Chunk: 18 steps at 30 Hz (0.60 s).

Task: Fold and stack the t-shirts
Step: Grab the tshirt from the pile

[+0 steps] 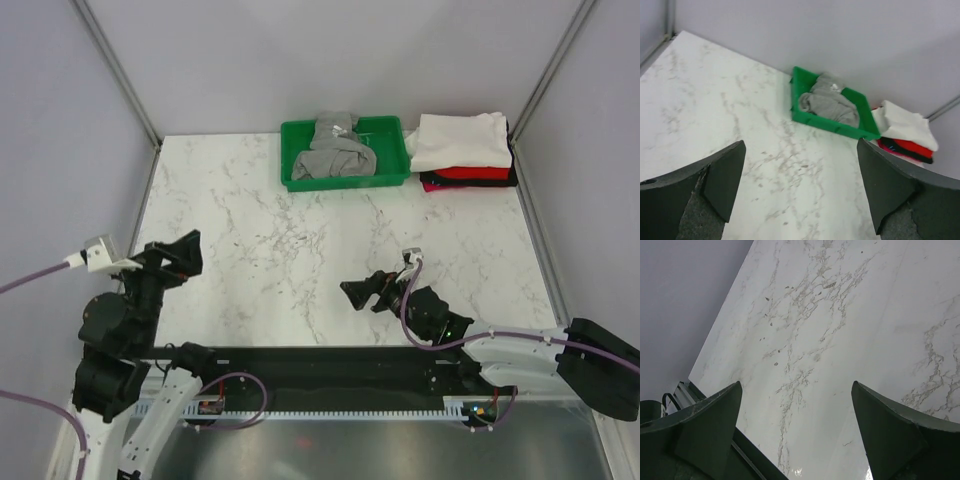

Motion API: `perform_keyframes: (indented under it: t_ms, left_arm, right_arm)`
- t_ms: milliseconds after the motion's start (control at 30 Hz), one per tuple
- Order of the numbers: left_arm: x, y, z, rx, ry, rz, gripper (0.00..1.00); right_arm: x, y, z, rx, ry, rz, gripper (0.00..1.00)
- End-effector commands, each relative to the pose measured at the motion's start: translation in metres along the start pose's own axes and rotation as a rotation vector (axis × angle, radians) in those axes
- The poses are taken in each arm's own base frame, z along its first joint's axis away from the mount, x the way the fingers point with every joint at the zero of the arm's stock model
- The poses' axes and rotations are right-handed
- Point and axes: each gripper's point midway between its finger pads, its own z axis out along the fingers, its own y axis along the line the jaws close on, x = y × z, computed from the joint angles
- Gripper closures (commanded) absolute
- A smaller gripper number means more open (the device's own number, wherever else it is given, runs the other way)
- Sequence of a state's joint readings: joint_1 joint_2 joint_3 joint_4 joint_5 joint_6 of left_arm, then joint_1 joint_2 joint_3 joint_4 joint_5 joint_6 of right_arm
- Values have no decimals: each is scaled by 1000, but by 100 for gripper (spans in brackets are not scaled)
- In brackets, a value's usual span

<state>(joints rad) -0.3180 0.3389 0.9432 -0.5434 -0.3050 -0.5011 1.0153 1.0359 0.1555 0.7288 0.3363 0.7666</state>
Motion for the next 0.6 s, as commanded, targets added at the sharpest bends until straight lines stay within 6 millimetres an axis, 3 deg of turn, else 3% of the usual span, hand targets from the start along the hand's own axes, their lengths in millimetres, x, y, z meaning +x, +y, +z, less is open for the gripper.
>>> perform_keyframes:
  t_ms: [0, 100, 267, 333, 467, 567]
  left_arm:
    - [34, 67, -28, -210, 55, 174, 0]
    - [34, 73, -38, -199, 10, 162, 0]
    - [53, 80, -36, -209, 44, 155, 0]
    - [50, 78, -41, -188, 15, 126, 0]
    - [56, 87, -48, -180, -35, 93, 1]
    - [58, 85, -47, -177, -27, 85, 5]
  right_arm:
    - [-16, 5, 1, 13, -62, 56, 2]
    - [-14, 8, 1, -6, -51, 44, 2]
    - [-16, 8, 1, 11, -51, 73, 2]
    - [-25, 17, -2, -32, -76, 73, 2]
    - [-42, 13, -13, -15, -149, 99, 2]
    - [-74, 14, -19, 9, -258, 15, 2]
